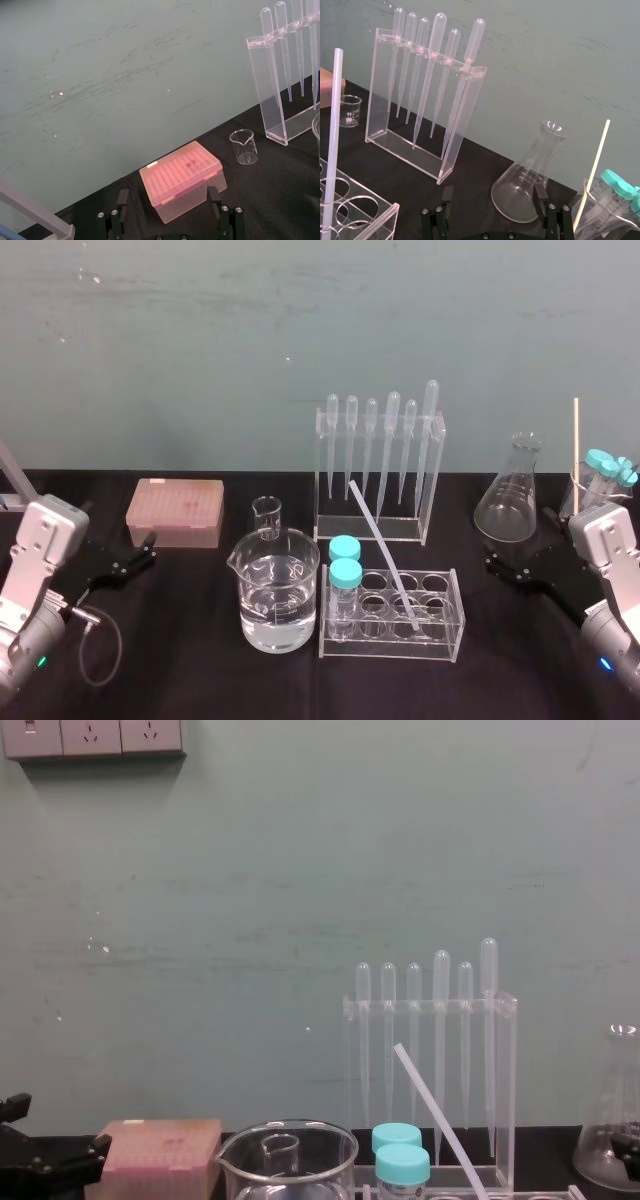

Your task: Pick up the stirring rod with one hand, then place it down.

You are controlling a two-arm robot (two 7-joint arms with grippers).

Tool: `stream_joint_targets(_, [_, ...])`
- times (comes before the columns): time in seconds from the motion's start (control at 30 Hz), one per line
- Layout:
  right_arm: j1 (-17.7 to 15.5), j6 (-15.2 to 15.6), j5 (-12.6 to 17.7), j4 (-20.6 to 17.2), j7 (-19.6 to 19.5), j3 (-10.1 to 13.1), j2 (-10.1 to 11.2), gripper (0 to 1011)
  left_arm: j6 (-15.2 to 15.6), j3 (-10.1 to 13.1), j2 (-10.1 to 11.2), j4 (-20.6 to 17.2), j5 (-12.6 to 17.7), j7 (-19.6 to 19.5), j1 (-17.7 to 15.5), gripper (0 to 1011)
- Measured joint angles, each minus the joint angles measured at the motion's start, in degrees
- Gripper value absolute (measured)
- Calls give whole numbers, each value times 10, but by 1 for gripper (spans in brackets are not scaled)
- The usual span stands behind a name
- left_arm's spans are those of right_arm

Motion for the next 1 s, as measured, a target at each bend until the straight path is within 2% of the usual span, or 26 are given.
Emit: stream_joint_targets(1.0, [0, 0, 0, 0, 0, 0, 0, 1002, 0, 0, 0, 0, 0, 0, 0, 1000])
